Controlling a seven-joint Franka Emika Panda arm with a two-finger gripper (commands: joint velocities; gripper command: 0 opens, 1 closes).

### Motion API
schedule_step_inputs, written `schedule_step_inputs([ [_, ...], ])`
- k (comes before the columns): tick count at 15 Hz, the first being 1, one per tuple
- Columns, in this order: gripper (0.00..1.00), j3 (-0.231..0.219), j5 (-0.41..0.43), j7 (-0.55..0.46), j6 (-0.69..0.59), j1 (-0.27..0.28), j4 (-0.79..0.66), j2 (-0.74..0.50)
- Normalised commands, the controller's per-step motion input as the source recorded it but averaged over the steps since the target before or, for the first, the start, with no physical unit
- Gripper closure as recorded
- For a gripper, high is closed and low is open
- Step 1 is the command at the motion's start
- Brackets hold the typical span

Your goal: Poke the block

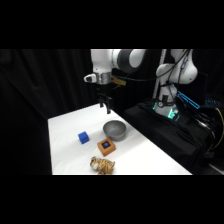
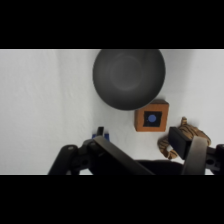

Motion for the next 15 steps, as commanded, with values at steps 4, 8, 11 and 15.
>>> schedule_step_inputs([
  [4, 0.00, 0.034, -0.031, 0.06, 0.00, 0.002, 0.08, 0.06],
  [8, 0.00, 0.055, -0.027, 0.08, -0.04, 0.036, 0.31, 0.20],
  [11, 0.00, 0.041, -0.052, 0.08, -0.09, 0.032, 0.43, 0.24],
  [15, 0.45, 0.022, -0.034, 0.05, -0.11, 0.015, 0.42, 0.25],
])
